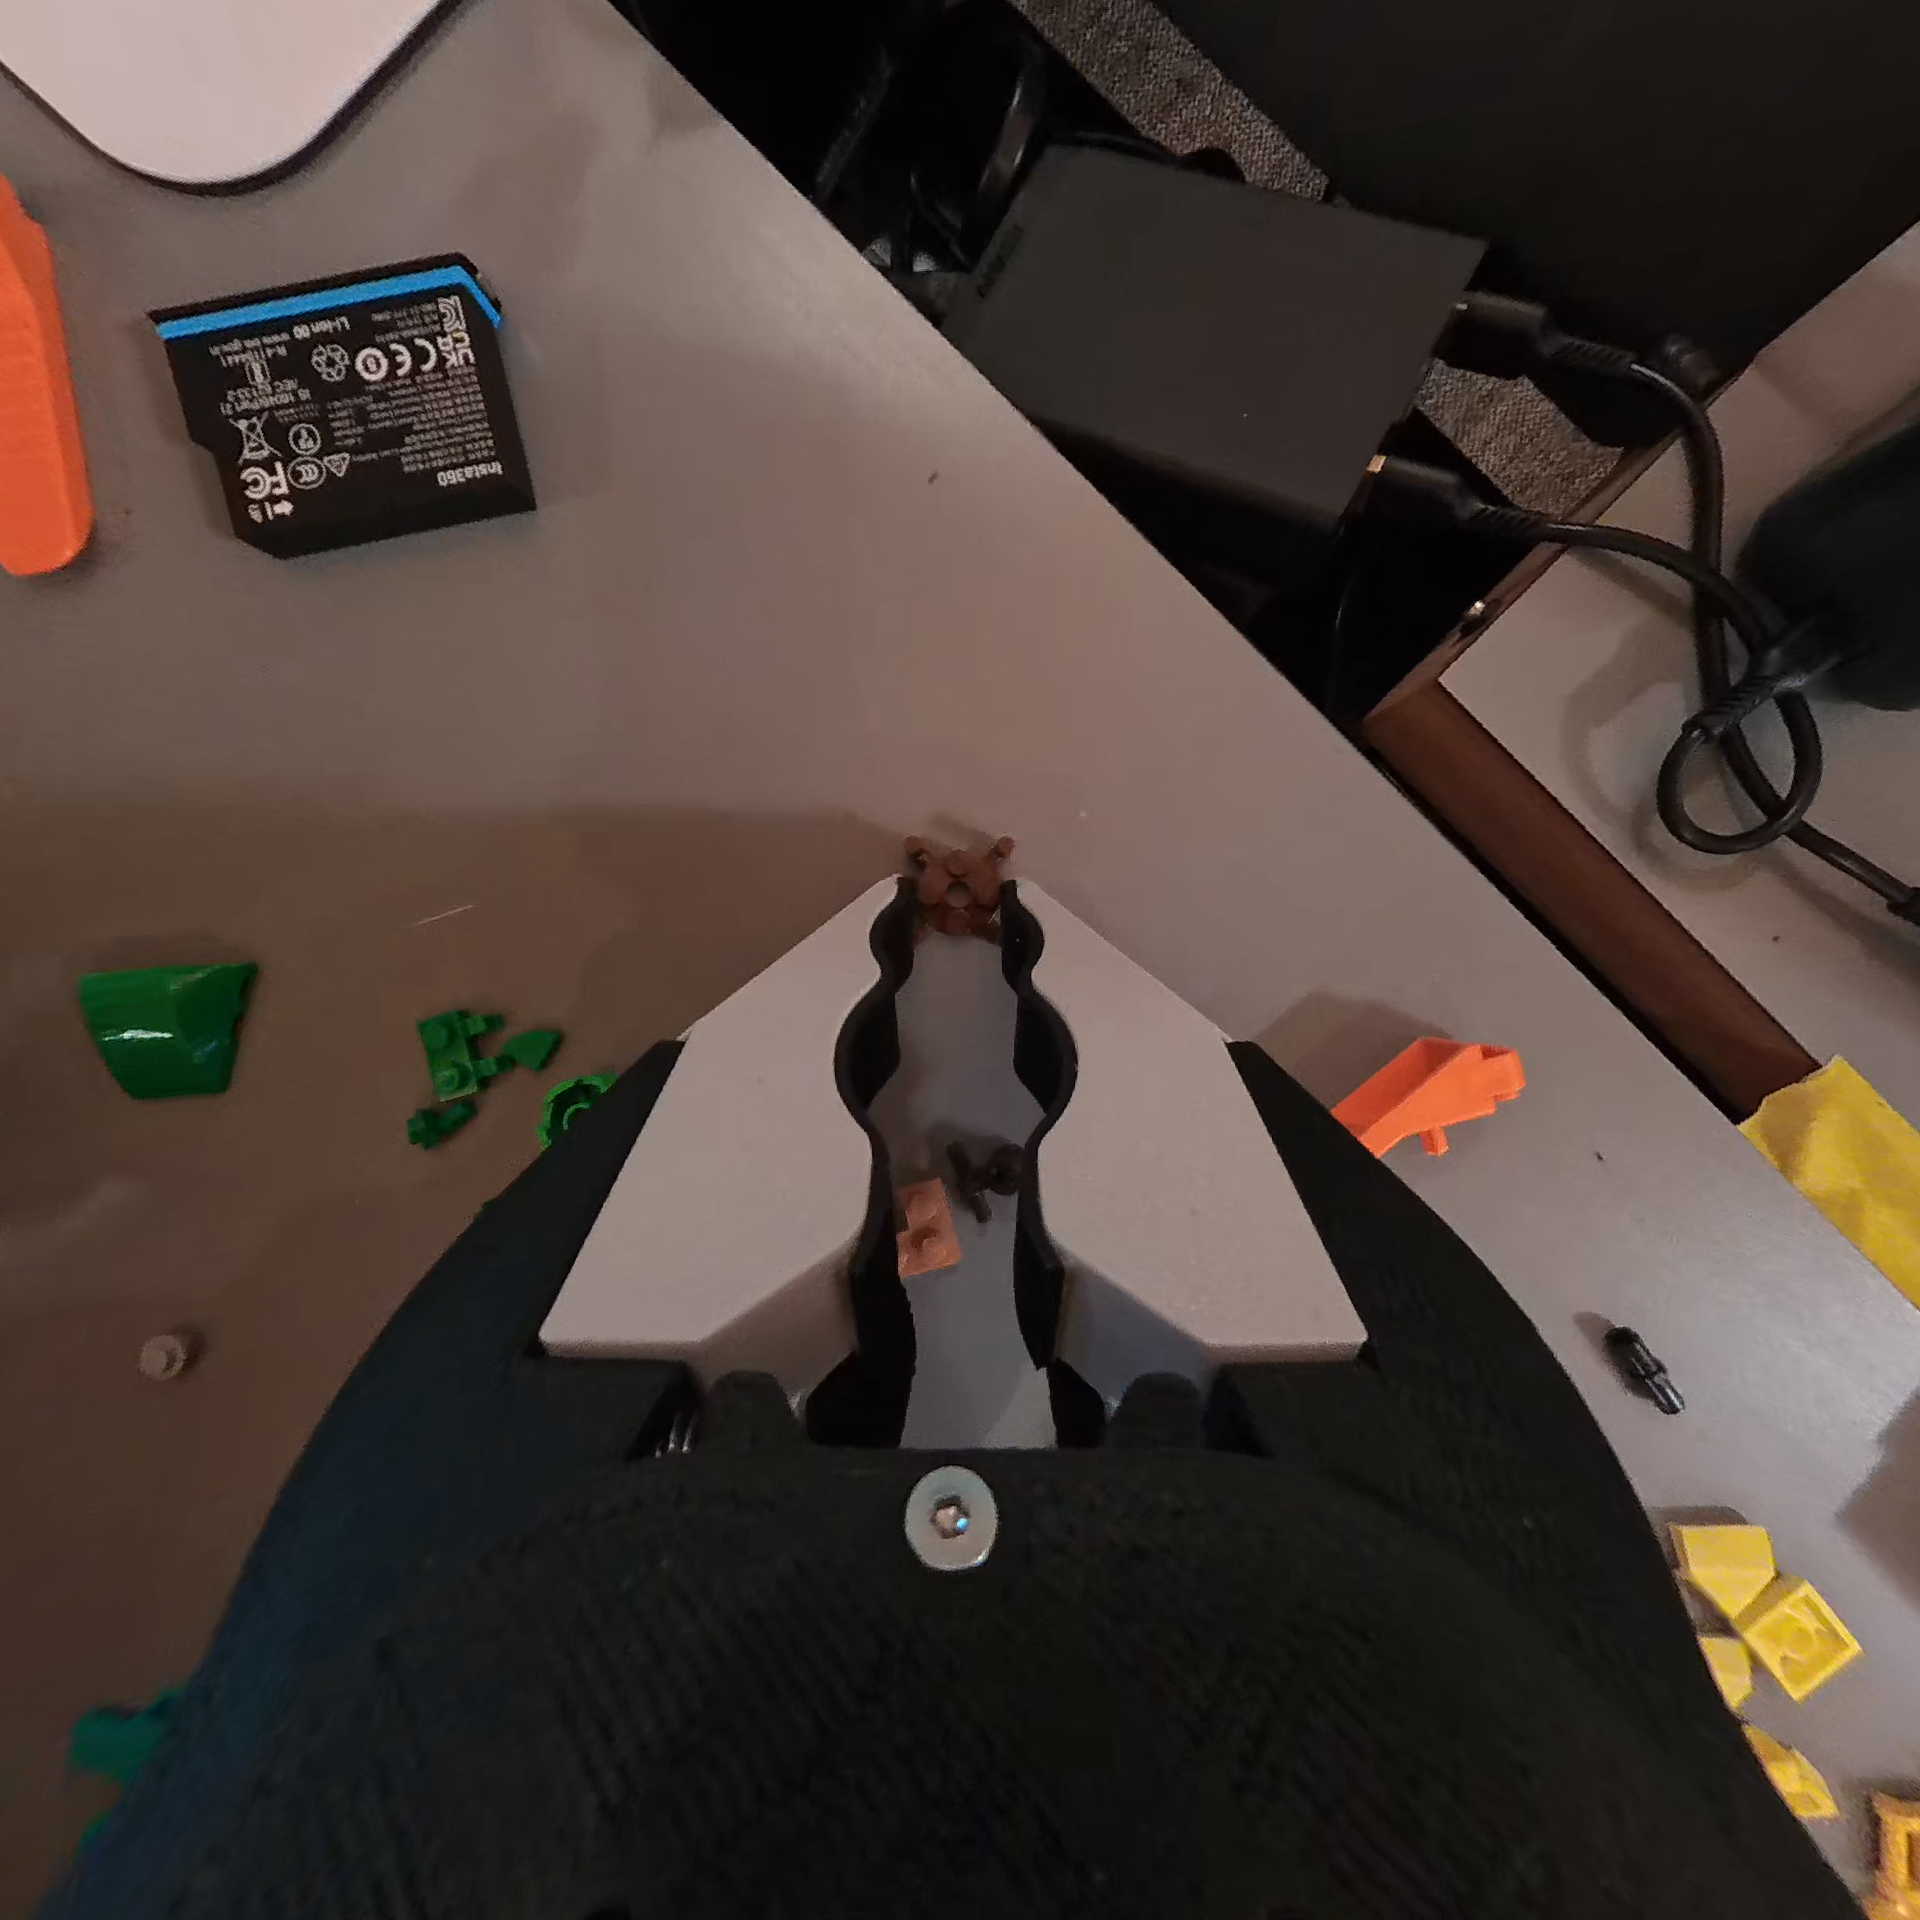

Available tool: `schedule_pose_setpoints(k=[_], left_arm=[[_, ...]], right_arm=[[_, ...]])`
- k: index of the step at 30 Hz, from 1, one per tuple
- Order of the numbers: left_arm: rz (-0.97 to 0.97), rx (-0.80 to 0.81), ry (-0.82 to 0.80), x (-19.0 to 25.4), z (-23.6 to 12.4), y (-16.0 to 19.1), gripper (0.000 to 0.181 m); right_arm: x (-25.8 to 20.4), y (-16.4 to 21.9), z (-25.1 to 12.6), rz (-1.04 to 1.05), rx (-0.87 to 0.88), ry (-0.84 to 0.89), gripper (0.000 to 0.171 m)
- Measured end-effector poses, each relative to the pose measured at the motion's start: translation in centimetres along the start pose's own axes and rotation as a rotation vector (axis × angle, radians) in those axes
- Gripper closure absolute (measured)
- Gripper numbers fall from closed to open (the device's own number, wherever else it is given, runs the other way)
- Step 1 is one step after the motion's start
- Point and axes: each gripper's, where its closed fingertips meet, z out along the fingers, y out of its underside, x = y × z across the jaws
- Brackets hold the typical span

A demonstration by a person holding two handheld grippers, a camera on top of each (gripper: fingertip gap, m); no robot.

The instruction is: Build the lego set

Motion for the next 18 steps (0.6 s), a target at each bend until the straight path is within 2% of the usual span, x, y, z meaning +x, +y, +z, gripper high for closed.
schedule_pose_setpoints(k=[4, 9, 14, 18], left_arm=[[0.007, 0.001, 0.000, 0.0, 0.0, 0.0, 0.170], [0.005, 0.004, 0.001, 0.1, 0.0, -0.1, 0.170], [0.007, 0.001, 0.005, 0.2, 0.0, 0.0, 0.170], [0.003, 0.001, 0.004, 0.2, 0.0, 0.0, 0.170]], right_arm=[[-1.8, -0.5, -2.1, -0.049, 0.055, -0.011, 0.156], [-8.8, 0.5, -8.0, -0.217, 0.142, -0.063, 0.156], [-17.0, 5.9, -13.1, -0.322, 0.160, -0.111, 0.157], [-21.3, 12.0, -14.5, -0.334, 0.101, -0.112, 0.157]])
